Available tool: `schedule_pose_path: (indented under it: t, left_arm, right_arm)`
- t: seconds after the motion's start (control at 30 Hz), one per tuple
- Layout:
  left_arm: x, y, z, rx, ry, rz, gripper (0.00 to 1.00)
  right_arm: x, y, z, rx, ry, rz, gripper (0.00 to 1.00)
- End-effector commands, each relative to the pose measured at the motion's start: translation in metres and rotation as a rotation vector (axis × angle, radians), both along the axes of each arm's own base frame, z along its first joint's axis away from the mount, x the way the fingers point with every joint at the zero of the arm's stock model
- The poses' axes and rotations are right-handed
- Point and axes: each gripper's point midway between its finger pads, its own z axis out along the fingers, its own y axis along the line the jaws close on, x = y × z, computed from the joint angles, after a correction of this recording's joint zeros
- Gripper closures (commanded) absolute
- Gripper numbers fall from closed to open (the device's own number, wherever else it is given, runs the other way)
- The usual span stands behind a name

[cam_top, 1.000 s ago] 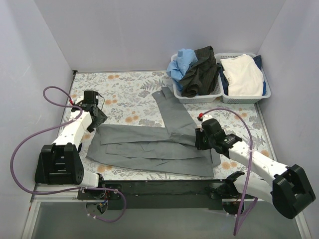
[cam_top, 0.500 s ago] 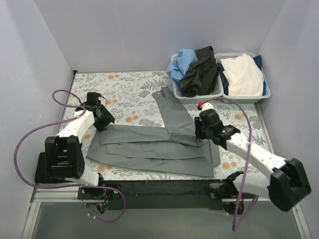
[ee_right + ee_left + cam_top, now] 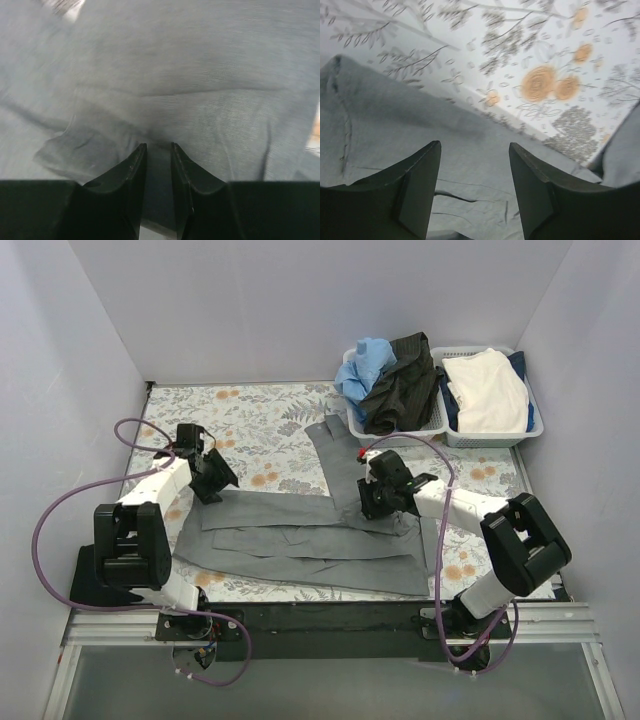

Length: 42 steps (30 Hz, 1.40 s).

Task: Fold and stack the long sleeve shirts
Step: Fold the shirt

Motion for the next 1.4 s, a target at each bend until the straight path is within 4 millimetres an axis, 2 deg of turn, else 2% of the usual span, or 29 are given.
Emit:
schedule_pose_path:
  t: [0.0,0.03,0.07,0.1,0.2,0.23,0.3,0.33,0.37,0.4,0.43,0.47,0.5,0.53,0.6,0.63,0.67,0.77,0.87,0.93,0.97,1.0,1.07,1.1,1.13,1.2,1.3,1.33,1.37]
  left_arm:
    - [0.038,-0.021,0.031,-0.038,-0.126,-0.089,0.43]
    - [0.042,-0.024,0.032,-0.037,-0.133,-0.099,0.43]
    - [0.049,-0.030,0.039,-0.038,-0.152,-0.111,0.43]
    - [0.052,-0.034,0.036,-0.040,-0.145,-0.118,0.43]
    - [0.061,-0.050,0.037,-0.041,-0.152,-0.158,0.42]
    - [0.063,-0.056,0.036,-0.050,-0.150,-0.174,0.42]
    - [0.075,-0.079,0.047,-0.063,-0.193,-0.240,0.41]
    - [0.079,-0.090,0.040,-0.068,-0.183,-0.276,0.40]
    - [0.080,-0.111,0.041,-0.061,-0.193,-0.346,0.39]
    - [0.095,-0.127,0.055,-0.062,-0.243,-0.387,0.39]
    - [0.100,-0.140,0.040,-0.055,-0.216,-0.420,0.38]
    - [0.103,-0.163,0.038,-0.046,-0.222,-0.469,0.38]
    - [0.107,-0.173,0.035,-0.031,-0.222,-0.491,0.38]
    - [0.123,-0.189,0.030,-0.025,-0.231,-0.509,0.38]
    - [0.130,-0.215,0.025,0.004,-0.244,-0.545,0.37]
    - [0.143,-0.229,0.036,0.005,-0.287,-0.549,0.37]
    - [0.146,-0.238,0.019,0.029,-0.271,-0.552,0.37]
    - [0.164,-0.258,0.015,0.032,-0.313,-0.525,0.38]
    - [0.176,-0.277,0.021,0.061,-0.393,-0.533,0.37]
    - [0.182,-0.284,0.011,0.137,-0.418,-0.545,0.36]
    - [0.190,-0.287,0.016,0.160,-0.441,-0.536,0.35]
    - [0.189,-0.280,-0.008,0.231,-0.386,-0.522,0.33]
    - [0.188,-0.274,-0.023,0.305,-0.336,-0.518,0.32]
    - [0.185,-0.271,-0.027,0.336,-0.298,-0.523,0.31]
    - [0.182,-0.264,-0.044,0.395,-0.263,-0.523,0.31]
    - [0.170,-0.252,-0.059,0.470,-0.208,-0.543,0.32]
    - [0.156,-0.236,-0.071,0.568,-0.156,-0.562,0.39]
    - [0.145,-0.227,-0.082,0.596,-0.115,-0.575,0.40]
    - [0.142,-0.220,-0.079,0.626,-0.109,-0.569,0.48]
  right_arm:
    - [-0.049,0.029,0.003,0.060,0.073,0.219,0.67]
    - [-0.054,0.031,0.004,0.048,0.067,0.233,0.67]
    - [-0.053,0.029,0.006,0.039,0.059,0.218,0.67]
    - [-0.050,0.028,0.012,0.037,0.035,0.206,0.67]
    - [-0.014,0.018,0.036,-0.028,-0.113,0.093,0.64]
    - [0.011,0.012,0.053,-0.069,-0.207,0.014,0.63]
    - [0.035,0.006,0.063,-0.115,-0.271,-0.051,0.61]
    - [0.056,0.003,0.081,-0.125,-0.330,-0.113,0.60]
    - [0.066,0.000,0.079,-0.144,-0.336,-0.145,0.60]
    - [0.076,-0.001,0.083,-0.147,-0.349,-0.168,0.60]
    - [0.083,-0.006,0.086,-0.154,-0.349,-0.196,0.60]
    - [0.092,-0.004,0.097,-0.142,-0.361,-0.223,0.60]
    - [0.095,-0.007,0.099,-0.141,-0.357,-0.244,0.60]
    - [0.097,-0.010,0.101,-0.125,-0.348,-0.279,0.60]
    - [0.098,-0.020,0.113,-0.102,-0.348,-0.324,0.60]
    - [0.097,-0.024,0.115,-0.082,-0.337,-0.355,0.60]
    - [0.094,-0.030,0.120,-0.073,-0.332,-0.372,0.60]
    - [0.089,-0.046,0.129,-0.041,-0.321,-0.415,0.60]
    - [0.081,-0.059,0.130,-0.023,-0.310,-0.433,0.60]
    - [0.077,-0.066,0.125,-0.025,-0.299,-0.445,0.61]
    - [0.076,-0.068,0.127,-0.018,-0.303,-0.447,0.61]
    - [0.076,-0.070,0.126,-0.016,-0.299,-0.451,0.61]
    - [0.074,-0.073,0.125,-0.015,-0.295,-0.454,0.61]
    - [0.074,-0.074,0.125,-0.012,-0.293,-0.458,0.61]
    - [0.074,-0.074,0.125,-0.013,-0.293,-0.457,0.61]
    - [0.075,-0.076,0.126,-0.016,-0.294,-0.458,0.61]
    - [0.077,-0.077,0.125,-0.017,-0.293,-0.456,0.61]
    - [0.077,-0.077,0.125,-0.017,-0.293,-0.455,0.61]
    - [0.078,-0.077,0.125,-0.018,-0.291,-0.454,0.61]
